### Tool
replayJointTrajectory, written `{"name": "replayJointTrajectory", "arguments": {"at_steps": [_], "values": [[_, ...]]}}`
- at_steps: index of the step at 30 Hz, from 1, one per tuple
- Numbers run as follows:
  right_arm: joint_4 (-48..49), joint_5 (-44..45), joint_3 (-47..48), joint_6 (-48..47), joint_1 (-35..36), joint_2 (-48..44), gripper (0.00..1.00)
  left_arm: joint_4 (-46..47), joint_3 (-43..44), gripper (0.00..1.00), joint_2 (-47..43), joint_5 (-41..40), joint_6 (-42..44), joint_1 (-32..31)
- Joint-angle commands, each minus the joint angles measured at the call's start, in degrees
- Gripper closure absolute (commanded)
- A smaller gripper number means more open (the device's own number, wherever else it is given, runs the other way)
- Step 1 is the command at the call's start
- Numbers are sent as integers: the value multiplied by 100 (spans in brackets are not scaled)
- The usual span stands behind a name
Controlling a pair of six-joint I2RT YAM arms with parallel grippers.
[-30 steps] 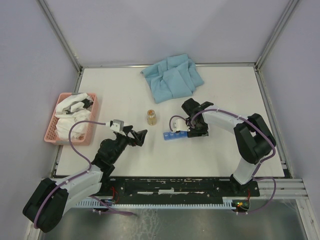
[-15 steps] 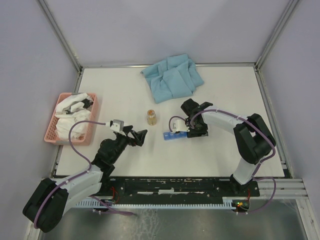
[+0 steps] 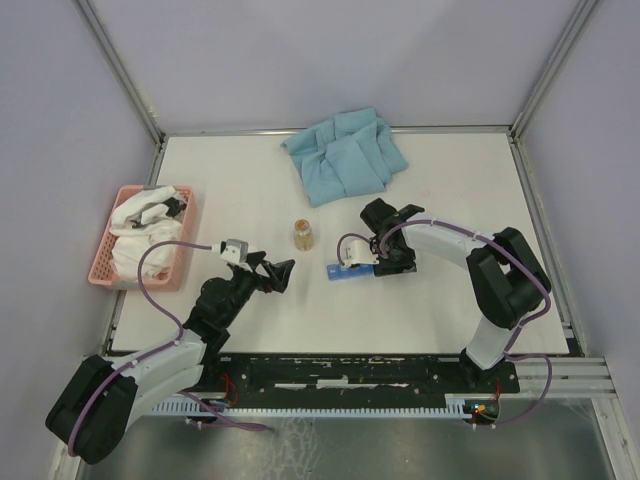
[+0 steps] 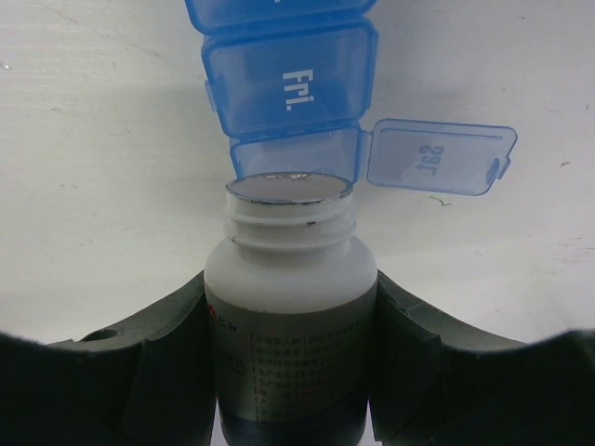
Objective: Sort the pills into containers
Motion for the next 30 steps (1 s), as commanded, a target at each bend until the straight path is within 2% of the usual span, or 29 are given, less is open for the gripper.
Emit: {"name": "replayJointTrajectory", "arguments": {"at_steps": [1,30], "values": [[-9,249,244,-8,49,-68,99,307,171,1,9,-126,207,-19],[9,333,232,-12,114,-81,99,309,171,1,7,-122,213,-20]]}}
